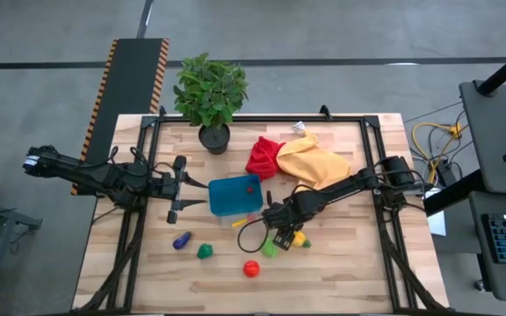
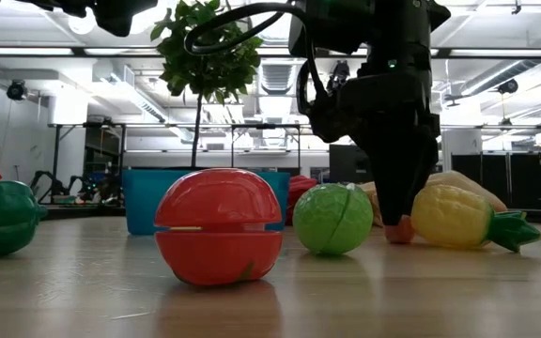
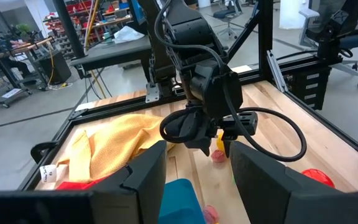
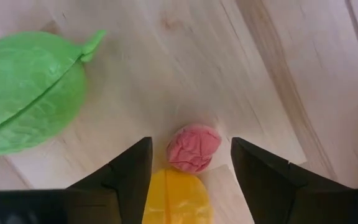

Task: Pick and placing Produce into tupperware
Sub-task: Put the bottom pink peach into the blue bin

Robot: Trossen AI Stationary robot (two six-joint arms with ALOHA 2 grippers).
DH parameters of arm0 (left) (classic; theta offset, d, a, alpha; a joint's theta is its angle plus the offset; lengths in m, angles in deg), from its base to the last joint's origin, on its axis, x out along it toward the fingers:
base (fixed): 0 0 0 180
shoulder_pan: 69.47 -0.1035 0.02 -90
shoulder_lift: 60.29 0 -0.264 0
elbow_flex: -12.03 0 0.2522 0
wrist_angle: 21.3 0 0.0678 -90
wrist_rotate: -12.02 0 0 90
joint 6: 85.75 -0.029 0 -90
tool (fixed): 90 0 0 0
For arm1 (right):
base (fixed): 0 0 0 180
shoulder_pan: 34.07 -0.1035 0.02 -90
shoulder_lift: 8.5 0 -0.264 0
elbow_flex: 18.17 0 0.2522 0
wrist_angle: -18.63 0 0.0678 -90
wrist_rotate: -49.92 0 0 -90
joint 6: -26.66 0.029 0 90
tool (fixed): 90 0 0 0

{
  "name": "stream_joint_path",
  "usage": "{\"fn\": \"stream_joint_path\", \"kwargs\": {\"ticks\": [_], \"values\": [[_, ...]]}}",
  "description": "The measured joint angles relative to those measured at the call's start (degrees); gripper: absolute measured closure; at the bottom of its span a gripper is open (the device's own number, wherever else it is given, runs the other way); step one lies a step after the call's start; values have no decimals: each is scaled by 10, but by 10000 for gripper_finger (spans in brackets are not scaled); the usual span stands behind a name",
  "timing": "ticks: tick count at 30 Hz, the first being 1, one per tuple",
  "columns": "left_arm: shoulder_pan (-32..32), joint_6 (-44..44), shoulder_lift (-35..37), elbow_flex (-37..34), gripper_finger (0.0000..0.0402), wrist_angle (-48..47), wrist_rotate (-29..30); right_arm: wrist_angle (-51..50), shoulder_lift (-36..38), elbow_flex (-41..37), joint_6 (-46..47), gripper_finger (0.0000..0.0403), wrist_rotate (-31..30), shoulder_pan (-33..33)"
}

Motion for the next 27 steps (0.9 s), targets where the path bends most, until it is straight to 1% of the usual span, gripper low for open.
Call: {"fn": "stream_joint_path", "kwargs": {"ticks": [11,27], "values": [[0,0,0,0,237,0,0,0,0,-3,-4,231,0,0],[0,0,0,0,237,0,0,0,0,-3,-32,307,0,0]]}}
